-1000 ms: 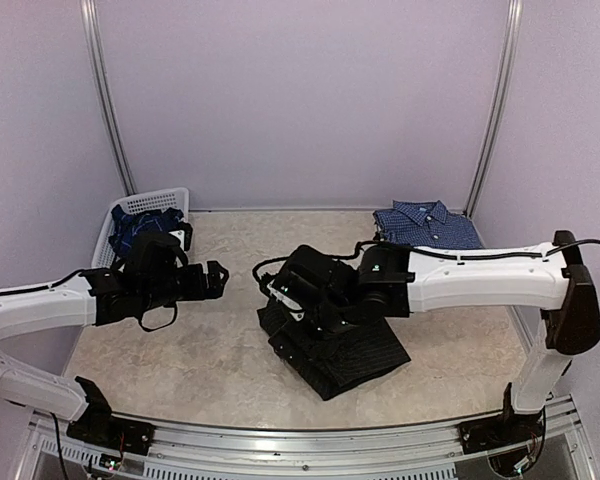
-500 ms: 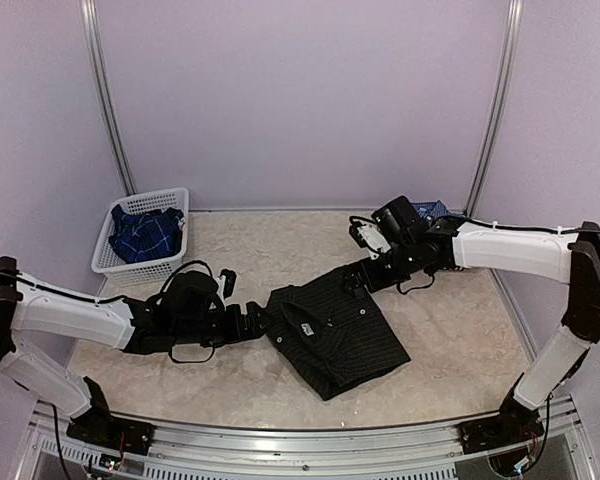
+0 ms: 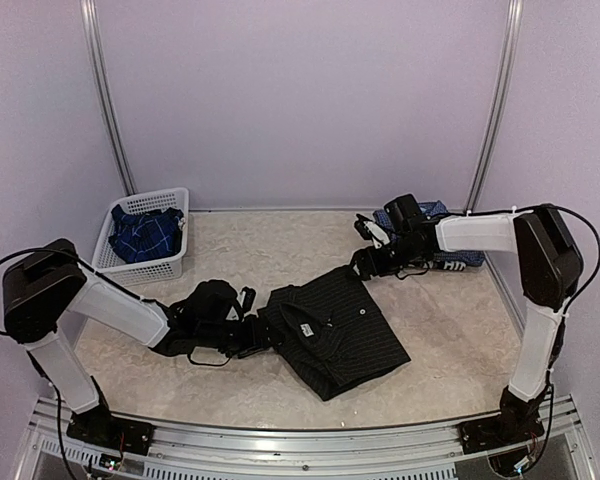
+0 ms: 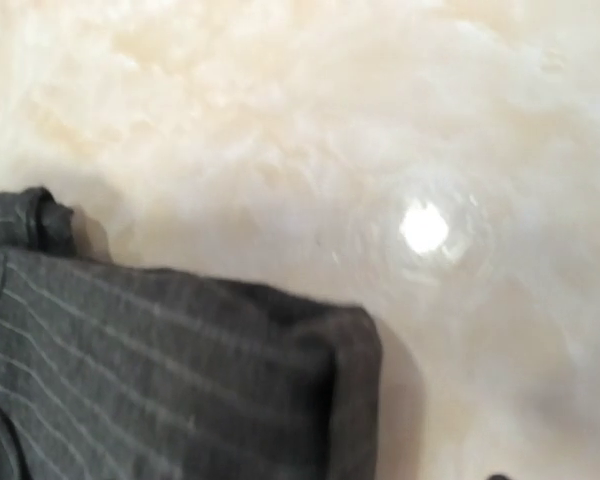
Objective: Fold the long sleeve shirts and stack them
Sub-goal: Rotate the square-folded shirt at the center of the board, then pick up the square-folded shirt from the center of the board, then place the square-folded shirt on the square-folded shirt.
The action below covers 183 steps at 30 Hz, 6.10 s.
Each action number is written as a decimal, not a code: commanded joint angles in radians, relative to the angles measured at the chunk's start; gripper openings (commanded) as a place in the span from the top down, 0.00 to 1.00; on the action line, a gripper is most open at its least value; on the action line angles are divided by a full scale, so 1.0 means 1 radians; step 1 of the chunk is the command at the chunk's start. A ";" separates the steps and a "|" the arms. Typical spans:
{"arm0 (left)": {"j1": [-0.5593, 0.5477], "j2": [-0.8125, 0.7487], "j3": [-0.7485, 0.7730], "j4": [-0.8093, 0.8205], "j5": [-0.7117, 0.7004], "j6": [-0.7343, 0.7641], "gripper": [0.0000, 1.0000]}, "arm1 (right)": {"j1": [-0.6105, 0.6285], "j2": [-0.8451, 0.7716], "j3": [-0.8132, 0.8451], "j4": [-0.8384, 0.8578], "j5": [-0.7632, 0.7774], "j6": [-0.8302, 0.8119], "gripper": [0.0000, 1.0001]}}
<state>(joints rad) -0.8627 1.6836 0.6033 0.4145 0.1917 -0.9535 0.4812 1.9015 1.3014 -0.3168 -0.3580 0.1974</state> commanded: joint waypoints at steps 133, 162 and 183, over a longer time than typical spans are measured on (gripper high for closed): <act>-0.012 0.091 0.069 -0.073 0.018 0.094 0.52 | -0.081 0.056 -0.489 0.294 -0.620 0.150 0.51; 0.113 -0.212 0.088 -0.296 -0.222 0.300 0.46 | -0.187 -0.065 0.058 -0.165 -0.359 -0.037 1.00; 0.123 -0.149 0.129 -0.246 -0.153 0.288 0.47 | -0.585 0.298 0.797 -0.468 -0.545 -0.242 1.00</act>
<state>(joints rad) -0.7403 1.5112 0.7063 0.1448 0.0242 -0.6682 -0.0994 2.2169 2.0670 -0.7784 -0.7879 -0.0250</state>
